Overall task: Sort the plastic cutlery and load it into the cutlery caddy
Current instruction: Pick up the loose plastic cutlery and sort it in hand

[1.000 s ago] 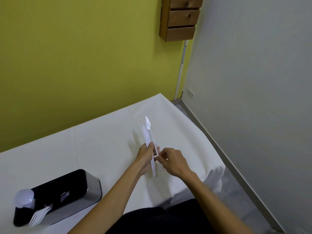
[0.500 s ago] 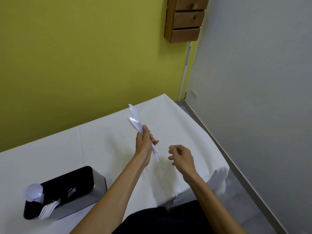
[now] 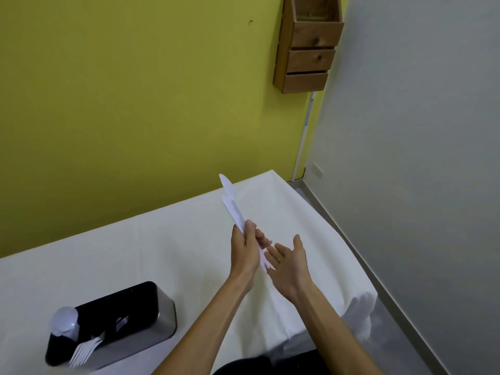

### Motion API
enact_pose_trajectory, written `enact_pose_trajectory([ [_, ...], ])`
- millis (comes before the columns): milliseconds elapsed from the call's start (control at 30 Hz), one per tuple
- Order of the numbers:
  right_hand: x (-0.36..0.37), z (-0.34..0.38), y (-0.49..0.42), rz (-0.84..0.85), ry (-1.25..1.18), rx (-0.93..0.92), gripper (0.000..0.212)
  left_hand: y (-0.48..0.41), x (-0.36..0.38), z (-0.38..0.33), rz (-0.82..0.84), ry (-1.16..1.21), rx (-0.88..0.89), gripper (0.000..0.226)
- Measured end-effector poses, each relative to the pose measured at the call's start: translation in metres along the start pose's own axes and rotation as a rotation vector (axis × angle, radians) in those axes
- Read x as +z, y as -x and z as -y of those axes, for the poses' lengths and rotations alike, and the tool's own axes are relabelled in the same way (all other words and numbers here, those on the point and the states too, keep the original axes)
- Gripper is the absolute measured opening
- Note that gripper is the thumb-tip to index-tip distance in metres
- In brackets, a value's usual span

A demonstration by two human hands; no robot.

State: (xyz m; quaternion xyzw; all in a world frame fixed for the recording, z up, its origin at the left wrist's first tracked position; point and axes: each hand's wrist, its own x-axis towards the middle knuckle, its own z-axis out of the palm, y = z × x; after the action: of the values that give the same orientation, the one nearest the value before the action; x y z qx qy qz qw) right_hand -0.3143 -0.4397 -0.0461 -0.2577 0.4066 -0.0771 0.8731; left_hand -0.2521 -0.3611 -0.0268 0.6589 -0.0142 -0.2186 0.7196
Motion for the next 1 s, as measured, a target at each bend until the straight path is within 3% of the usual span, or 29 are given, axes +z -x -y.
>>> enact_pose_trajectory([
  [100,0.004,0.021,0.002,-0.035,0.352,-0.222,0.070,-0.010,-0.020,-0.002,0.073,-0.127,-0.019,0.029],
  [200,0.022,0.060,0.003,0.034,0.684,-0.461,0.067,-0.012,-0.036,-0.004,0.217,-0.271,-0.035,0.029],
  [300,0.045,0.095,0.007,0.120,0.915,-0.563,0.070,-0.007,-0.041,-0.012,0.422,-0.403,-0.052,0.029],
  [433,0.060,0.106,0.011,0.261,1.190,-0.513,0.076,-0.003,-0.039,-0.025,0.581,-0.509,-0.085,0.030],
  [600,0.056,0.099,0.011,0.359,1.361,-0.433,0.079,-0.006,-0.051,-0.034,0.600,-0.624,-0.051,0.028],
  [734,0.054,0.093,0.014,0.341,1.558,-0.416,0.079,-0.011,-0.060,-0.035,0.591,-0.719,-0.049,0.031],
  [1000,0.051,0.079,0.025,0.389,1.445,-0.406,0.063,-0.014,-0.056,-0.053,0.509,-0.947,0.080,0.037],
])
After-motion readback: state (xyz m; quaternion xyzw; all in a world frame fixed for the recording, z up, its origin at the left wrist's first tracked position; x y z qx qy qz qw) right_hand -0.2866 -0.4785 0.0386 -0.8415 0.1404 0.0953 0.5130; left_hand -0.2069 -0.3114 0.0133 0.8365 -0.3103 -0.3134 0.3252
